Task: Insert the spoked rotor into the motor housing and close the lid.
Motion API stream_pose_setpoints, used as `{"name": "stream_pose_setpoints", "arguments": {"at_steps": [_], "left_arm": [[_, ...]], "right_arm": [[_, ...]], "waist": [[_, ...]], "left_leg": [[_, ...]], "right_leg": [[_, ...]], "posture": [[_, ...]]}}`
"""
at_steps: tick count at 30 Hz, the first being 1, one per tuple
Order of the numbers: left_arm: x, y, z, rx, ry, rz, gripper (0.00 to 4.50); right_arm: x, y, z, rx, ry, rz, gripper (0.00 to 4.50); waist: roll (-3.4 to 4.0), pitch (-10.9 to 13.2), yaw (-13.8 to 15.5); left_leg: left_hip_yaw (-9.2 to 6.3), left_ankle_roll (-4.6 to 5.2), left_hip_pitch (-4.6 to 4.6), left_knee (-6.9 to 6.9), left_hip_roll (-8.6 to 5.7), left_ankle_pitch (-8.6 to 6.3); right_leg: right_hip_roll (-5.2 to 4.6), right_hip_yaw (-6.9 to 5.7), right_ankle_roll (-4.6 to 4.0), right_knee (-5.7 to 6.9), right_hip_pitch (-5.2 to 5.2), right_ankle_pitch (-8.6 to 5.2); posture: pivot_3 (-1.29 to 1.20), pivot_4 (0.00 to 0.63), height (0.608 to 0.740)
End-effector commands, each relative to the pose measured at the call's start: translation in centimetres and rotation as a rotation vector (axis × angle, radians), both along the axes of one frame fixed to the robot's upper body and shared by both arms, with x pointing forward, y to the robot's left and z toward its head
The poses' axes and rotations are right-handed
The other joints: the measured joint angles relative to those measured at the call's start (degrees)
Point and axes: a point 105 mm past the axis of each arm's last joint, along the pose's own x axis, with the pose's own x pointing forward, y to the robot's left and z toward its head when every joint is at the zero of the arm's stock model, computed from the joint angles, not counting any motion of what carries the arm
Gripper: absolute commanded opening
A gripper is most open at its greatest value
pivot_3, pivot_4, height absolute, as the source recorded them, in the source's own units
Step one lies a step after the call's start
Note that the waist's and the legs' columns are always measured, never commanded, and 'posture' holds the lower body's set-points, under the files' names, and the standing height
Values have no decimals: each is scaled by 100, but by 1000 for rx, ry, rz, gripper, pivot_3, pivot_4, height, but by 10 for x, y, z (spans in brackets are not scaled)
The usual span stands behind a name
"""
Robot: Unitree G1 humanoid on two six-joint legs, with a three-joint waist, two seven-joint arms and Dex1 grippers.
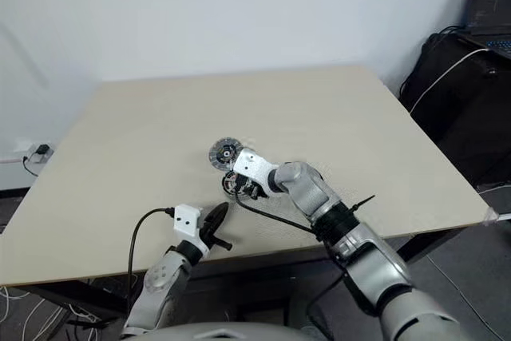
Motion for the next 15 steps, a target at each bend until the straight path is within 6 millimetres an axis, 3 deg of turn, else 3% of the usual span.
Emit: {"name": "stream_pose_setpoints", "arguments": {"at_steps": [1,15], "left_arm": [[5,-3,9,-16,-46,-4,0],[2,1,10,-32,-53,43,0]], "right_arm": [[0,8,16,-66,-51,132,1907],[8,15,4,-222,-32,270,1907]], "waist": [[-2,1,20],[-4,2,45]], "left_leg": [[0,0,0,0,0,0],[-4,-3,-2,0,-4,-1]], "right_leg": [[-1,-1,0,0,0,0],[-5,-5,-27,-1,-4,17]], "posture": [[0,0,740],[0,0,740]]}}
